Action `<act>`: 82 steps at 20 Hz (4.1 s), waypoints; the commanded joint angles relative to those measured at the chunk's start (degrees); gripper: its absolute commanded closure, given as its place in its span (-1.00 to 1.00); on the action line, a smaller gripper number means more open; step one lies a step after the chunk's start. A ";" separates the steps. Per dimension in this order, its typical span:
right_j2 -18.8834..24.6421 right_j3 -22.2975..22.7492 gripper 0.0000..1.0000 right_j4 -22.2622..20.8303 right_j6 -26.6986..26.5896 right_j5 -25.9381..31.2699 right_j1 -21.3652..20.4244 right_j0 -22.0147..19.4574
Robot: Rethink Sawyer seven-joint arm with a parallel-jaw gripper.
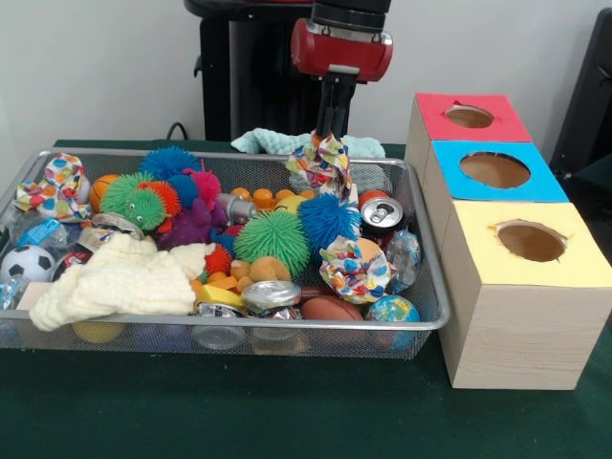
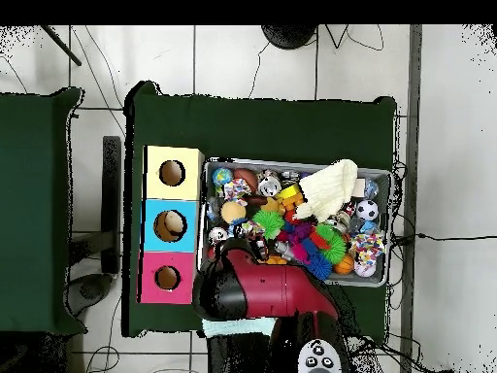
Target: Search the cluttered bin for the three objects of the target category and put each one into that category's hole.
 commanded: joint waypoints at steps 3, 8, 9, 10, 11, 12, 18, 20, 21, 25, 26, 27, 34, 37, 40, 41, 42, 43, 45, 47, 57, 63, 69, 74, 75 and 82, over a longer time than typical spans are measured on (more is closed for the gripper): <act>4.10 1.07 1.00 2.09 8.77 1.08 1.73 -0.80; 2.45 1.35 1.00 1.98 10.13 0.19 1.43 1.04; 2.14 1.55 1.00 2.09 10.50 0.12 1.27 1.46; 1.94 1.89 1.00 2.18 10.81 0.06 0.98 1.84; 1.62 2.15 1.00 2.18 11.05 -0.04 0.65 2.25; 1.29 2.41 1.00 2.18 11.29 -0.13 0.32 2.65; 2.01 3.13 1.00 2.29 10.80 0.21 -0.99 3.24; 2.20 2.93 1.00 2.75 10.47 2.16 -2.41 4.14; 2.08 2.68 1.00 2.96 10.40 3.15 -2.80 4.66; 2.42 1.73 1.00 3.74 9.92 5.37 -3.16 5.95; 2.48 1.72 1.00 4.10 10.12 5.60 -3.01 6.22; 2.45 1.77 1.00 4.46 10.39 5.74 -2.87 6.55; 1.27 0.68 1.00 6.20 10.07 8.13 -2.87 9.13; 1.01 0.88 1.00 6.23 9.33 7.72 -2.74 9.25; 0.98 1.55 1.00 5.99 8.45 6.91 -3.10 8.81; 0.96 1.68 1.00 5.92 8.21 6.83 -3.28 8.69; 1.03 1.72 1.00 5.79 7.97 6.77 -3.37 8.58; 1.09 1.75 1.00 5.67 7.72 6.71 -3.45 8.46; 0.69 1.23 1.00 4.98 7.23 6.63 -3.39 8.79; 0.62 1.19 1.00 4.19 6.66 5.89 -3.27 8.74; 2.38 -2.69 1.00 3.42 2.81 8.78 -3.06 7.47; 4.89 -5.19 1.00 3.64 0.02 11.66 -2.66 5.12; 8.02 -7.54 1.00 2.86 -3.02 15.04 -3.04 3.31; 9.96 -7.69 1.00 2.69 -4.65 17.82 -3.76 1.29; 10.20 -8.05 1.00 2.67 -4.86 18.57 -3.78 0.94; 11.52 -6.42 1.00 1.78 -3.45 15.71 -2.78 -2.50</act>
